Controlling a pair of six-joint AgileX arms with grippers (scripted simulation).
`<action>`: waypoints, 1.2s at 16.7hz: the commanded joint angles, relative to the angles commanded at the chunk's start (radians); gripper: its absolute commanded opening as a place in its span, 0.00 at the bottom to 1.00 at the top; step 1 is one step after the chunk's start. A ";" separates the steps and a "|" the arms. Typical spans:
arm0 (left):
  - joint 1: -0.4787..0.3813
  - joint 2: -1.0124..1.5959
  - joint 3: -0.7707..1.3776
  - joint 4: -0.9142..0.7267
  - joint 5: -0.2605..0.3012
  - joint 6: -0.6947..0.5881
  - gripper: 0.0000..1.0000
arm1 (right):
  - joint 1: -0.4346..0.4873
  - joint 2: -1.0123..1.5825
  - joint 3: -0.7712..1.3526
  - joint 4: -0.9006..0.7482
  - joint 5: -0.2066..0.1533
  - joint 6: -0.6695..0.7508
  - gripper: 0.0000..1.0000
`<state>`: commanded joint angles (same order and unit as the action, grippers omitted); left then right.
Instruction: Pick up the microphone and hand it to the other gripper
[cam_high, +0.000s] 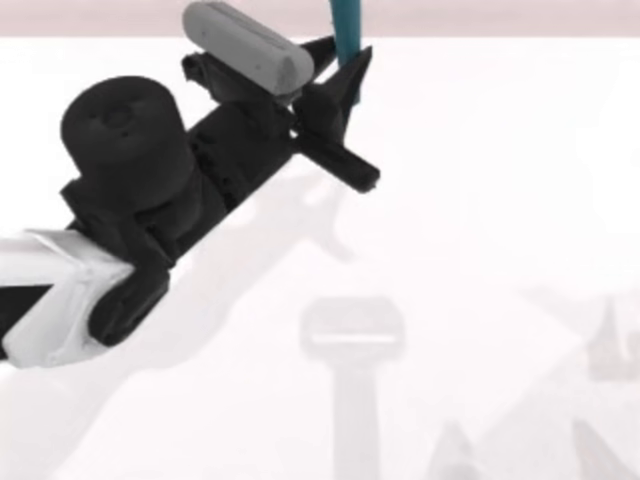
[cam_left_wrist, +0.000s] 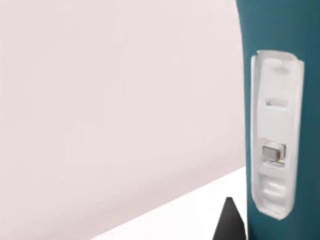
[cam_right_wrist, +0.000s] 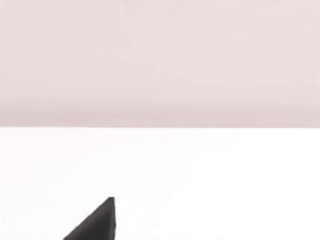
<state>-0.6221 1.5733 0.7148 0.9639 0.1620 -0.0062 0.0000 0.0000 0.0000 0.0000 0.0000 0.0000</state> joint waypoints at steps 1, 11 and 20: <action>0.000 0.000 0.000 0.000 0.000 0.000 0.00 | 0.000 0.000 0.000 0.000 0.000 0.000 1.00; 0.000 0.000 0.000 0.000 0.000 0.000 0.00 | 0.181 0.379 0.242 0.137 -0.113 -0.028 1.00; 0.000 0.000 0.000 0.000 0.000 0.000 0.00 | 0.464 1.069 0.663 0.390 -0.289 -0.055 1.00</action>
<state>-0.6221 1.5733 0.7148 0.9639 0.1620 -0.0062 0.4640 1.0688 0.6634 0.3902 -0.2887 -0.0545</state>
